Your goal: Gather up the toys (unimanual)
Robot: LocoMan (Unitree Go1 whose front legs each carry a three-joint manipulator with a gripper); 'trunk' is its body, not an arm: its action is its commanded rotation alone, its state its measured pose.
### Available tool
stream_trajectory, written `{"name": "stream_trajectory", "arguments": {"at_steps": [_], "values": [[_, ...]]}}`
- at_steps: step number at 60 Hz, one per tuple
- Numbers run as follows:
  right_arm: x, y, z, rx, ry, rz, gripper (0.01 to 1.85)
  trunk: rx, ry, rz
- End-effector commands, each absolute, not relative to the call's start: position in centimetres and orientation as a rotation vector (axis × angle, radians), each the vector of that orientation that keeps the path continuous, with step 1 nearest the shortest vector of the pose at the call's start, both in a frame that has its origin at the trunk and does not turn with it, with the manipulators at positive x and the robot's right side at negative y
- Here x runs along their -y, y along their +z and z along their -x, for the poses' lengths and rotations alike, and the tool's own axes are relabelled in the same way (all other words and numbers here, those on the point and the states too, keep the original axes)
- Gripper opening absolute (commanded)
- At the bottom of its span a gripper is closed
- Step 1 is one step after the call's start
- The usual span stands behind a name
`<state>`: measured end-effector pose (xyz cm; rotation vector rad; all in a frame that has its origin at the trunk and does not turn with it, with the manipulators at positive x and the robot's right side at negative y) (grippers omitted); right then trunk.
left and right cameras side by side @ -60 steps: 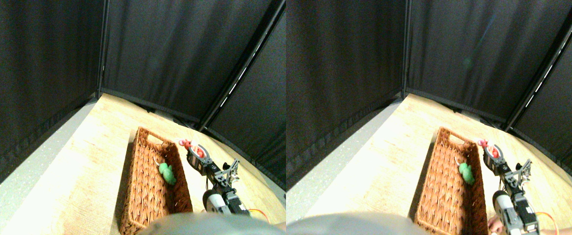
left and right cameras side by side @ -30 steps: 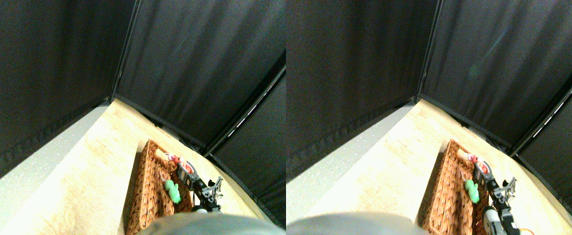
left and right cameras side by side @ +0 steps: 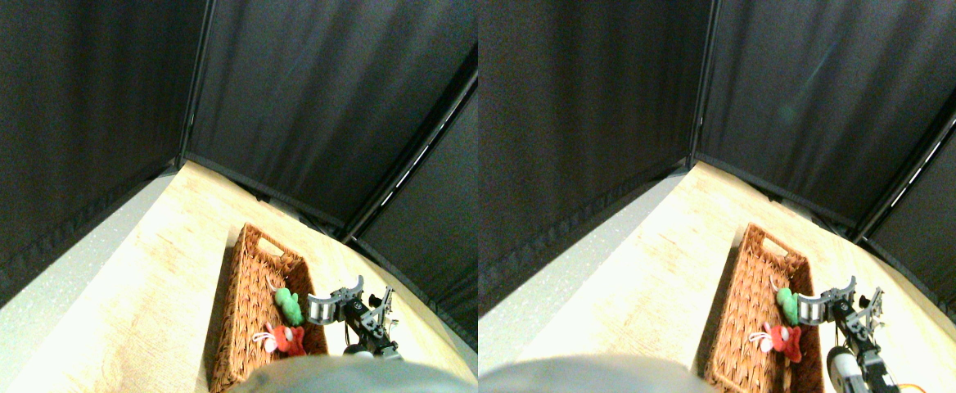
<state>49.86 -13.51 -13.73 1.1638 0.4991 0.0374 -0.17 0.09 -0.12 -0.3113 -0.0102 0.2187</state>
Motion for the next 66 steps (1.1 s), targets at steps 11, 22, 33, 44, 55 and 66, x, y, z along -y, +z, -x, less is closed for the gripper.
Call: {"name": "stream_trajectory", "arguments": {"at_steps": [11, 22, 33, 44, 55, 66], "values": [[19.8, -12.4, -49.5, -0.253, -0.104, -1.155, 0.88, -0.02, 0.105, 0.21], [24.3, -12.9, -47.4, -0.117, -0.184, -1.122, 0.47, -0.04, 0.037, 0.158], [25.9, -14.7, -45.3, -0.076, -0.194, -1.127, 0.34, -0.058, -0.01, 0.118], [25.9, -17.2, -43.3, -0.032, -0.255, -1.139, 0.06, -0.074, -0.038, 0.098], [25.5, -19.0, -41.7, -0.044, -0.33, -1.179, 0.06, -0.088, -0.045, 0.093], [24.8, -20.1, -40.3, -0.072, -0.345, -1.241, 0.07, -0.089, -0.046, 0.097]]}}
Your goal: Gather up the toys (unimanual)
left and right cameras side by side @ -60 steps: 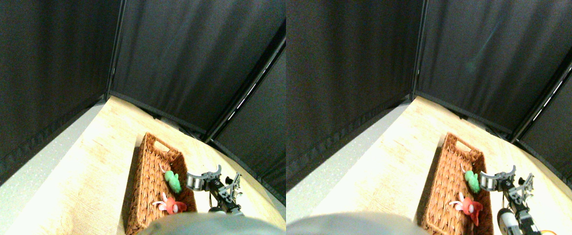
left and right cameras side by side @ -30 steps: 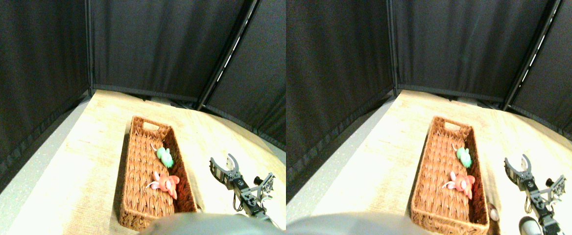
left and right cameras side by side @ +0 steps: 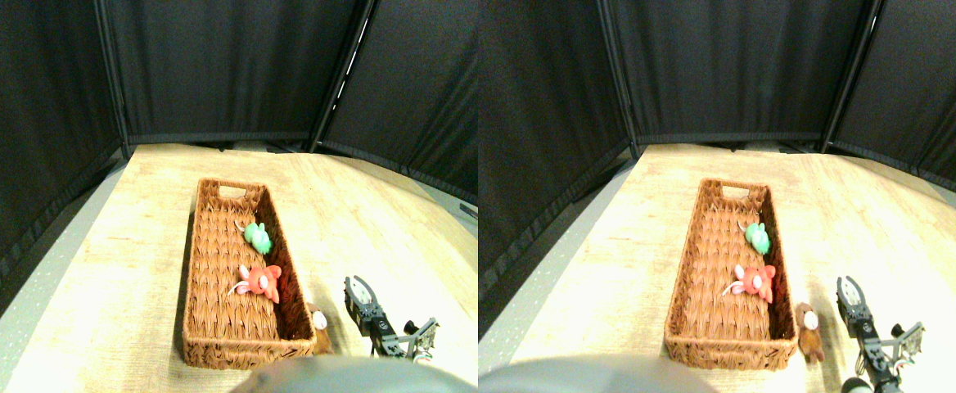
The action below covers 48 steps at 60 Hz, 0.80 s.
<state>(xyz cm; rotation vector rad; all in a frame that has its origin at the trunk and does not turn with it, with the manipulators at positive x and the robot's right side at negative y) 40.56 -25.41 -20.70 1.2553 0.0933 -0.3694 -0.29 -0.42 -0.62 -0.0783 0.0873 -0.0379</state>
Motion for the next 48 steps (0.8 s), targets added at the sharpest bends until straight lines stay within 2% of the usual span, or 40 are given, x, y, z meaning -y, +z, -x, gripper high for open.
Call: {"name": "stream_trajectory", "arguments": {"at_steps": [1, 12, 13, 16, 22, 32, 48], "values": [[24.8, -20.1, -40.1, -0.078, -0.347, -1.226, 0.09, -0.089, -0.045, 0.098], [24.3, -19.8, -38.7, -0.109, -0.362, -1.216, 0.27, -0.089, -0.042, 0.121], [24.1, -19.8, -38.4, -0.126, -0.358, -1.216, 0.35, -0.089, -0.042, 0.123], [24.0, -19.7, -38.2, -0.145, -0.365, -1.252, 0.42, -0.086, -0.04, 0.131], [23.3, -19.2, -38.0, -0.174, -0.343, -1.261, 0.51, -0.086, -0.043, 0.144], [22.6, -18.6, -38.2, -0.23, -0.329, -1.253, 0.47, -0.088, -0.036, 0.182], [21.1, -19.6, -38.2, -0.368, -0.308, -1.316, 0.43, -0.094, -0.003, 0.228]]}}
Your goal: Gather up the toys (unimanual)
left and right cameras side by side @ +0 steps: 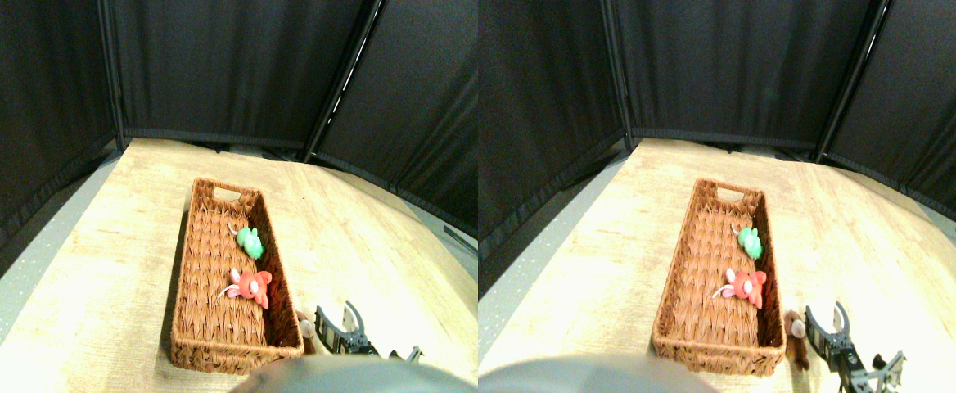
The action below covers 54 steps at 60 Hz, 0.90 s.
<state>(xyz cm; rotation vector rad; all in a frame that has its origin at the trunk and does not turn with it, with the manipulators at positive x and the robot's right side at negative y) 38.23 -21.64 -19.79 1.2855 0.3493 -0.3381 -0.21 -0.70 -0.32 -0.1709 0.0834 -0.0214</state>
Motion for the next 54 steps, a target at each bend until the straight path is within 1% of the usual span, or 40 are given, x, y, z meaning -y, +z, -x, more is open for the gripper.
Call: {"name": "stream_trajectory", "arguments": {"at_steps": [1, 7, 12, 17, 25, 28, 34, 43, 48, 54], "values": [[21.0, -19.7, -38.2, -0.381, -0.298, -1.32, 0.43, -0.095, 0.0, 0.229], [20.4, -19.8, -38.1, -0.409, -0.289, -1.341, 0.48, -0.094, 0.011, 0.233], [19.9, -19.9, -38.0, -0.436, -0.259, -1.367, 0.51, -0.097, 0.013, 0.233], [19.4, -20.2, -38.0, -0.455, -0.282, -1.395, 0.63, -0.099, 0.016, 0.234], [19.2, -20.8, -38.1, -0.474, -0.291, -1.428, 0.7, -0.101, 0.02, 0.229], [19.1, -21.1, -38.1, -0.486, -0.308, -1.443, 0.75, -0.105, 0.021, 0.224], [19.2, -21.7, -38.3, -0.493, -0.315, -1.403, 0.78, -0.107, 0.019, 0.217], [19.6, -22.8, -38.5, -0.482, -0.353, -1.419, 0.81, -0.108, 0.016, 0.209], [19.9, -23.6, -38.5, -0.478, -0.4, -1.43, 0.86, -0.109, 0.016, 0.205], [20.3, -24.6, -38.5, -0.487, -0.403, -1.44, 0.86, -0.111, 0.017, 0.202]]}}
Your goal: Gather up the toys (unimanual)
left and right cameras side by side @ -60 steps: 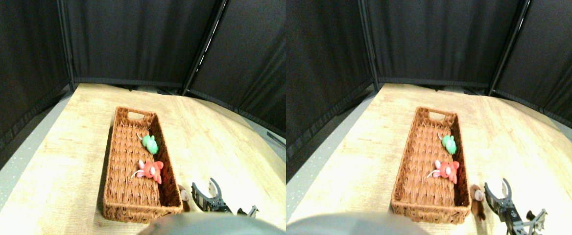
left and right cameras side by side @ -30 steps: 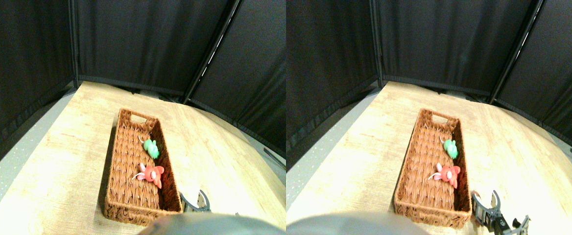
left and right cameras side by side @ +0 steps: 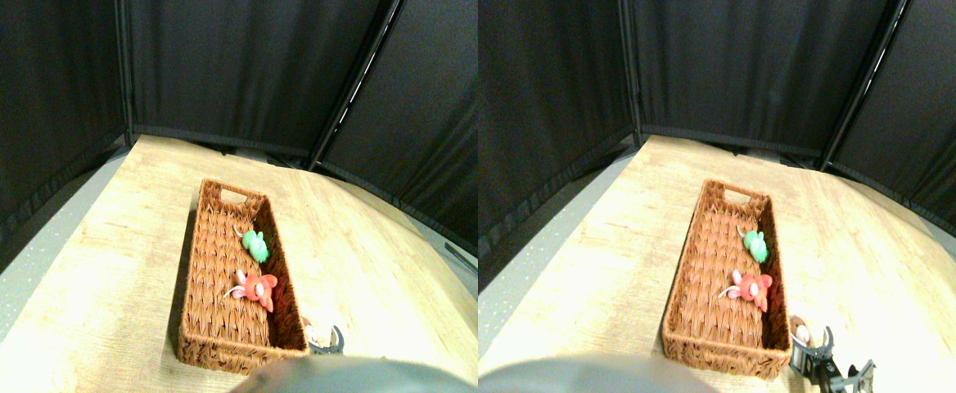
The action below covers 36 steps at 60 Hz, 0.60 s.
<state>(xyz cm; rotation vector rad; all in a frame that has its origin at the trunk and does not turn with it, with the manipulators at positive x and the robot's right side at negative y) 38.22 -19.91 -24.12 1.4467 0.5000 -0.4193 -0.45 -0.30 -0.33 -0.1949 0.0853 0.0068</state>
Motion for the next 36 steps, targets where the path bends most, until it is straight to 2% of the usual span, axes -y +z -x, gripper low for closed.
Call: {"name": "stream_trajectory", "arguments": {"at_steps": [1, 8, 15, 17, 18, 19, 21, 24, 36], "values": [[20.3, -24.6, -38.5, -0.487, -0.403, -1.44, 0.86, -0.11, 0.017, 0.202], [20.7, -25.6, -38.2, -0.507, -0.445, -1.439, 0.86, -0.11, 0.014, 0.196], [21.0, -26.0, -38.1, -0.479, -0.443, -1.442, 0.74, -0.108, 0.013, 0.19], [21.1, -26.0, -38.2, -0.465, -0.453, -1.439, 0.61, -0.109, 0.013, 0.189], [21.1, -26.0, -38.2, -0.465, -0.453, -1.439, 0.61, -0.109, 0.013, 0.189], [21.1, -26.0, -38.2, -0.447, -0.457, -1.436, 0.44, -0.108, 0.013, 0.189], [21.1, -25.9, -38.3, -0.438, -0.443, -1.415, 0.36, -0.109, 0.013, 0.188], [21.2, -26.0, -38.4, -0.379, -0.408, -1.308, 0.08, -0.109, 0.013, 0.188], [21.7, -24.6, -38.8, -0.343, -0.459, -1.304, 0.06, -0.104, 0.013, 0.19]]}}
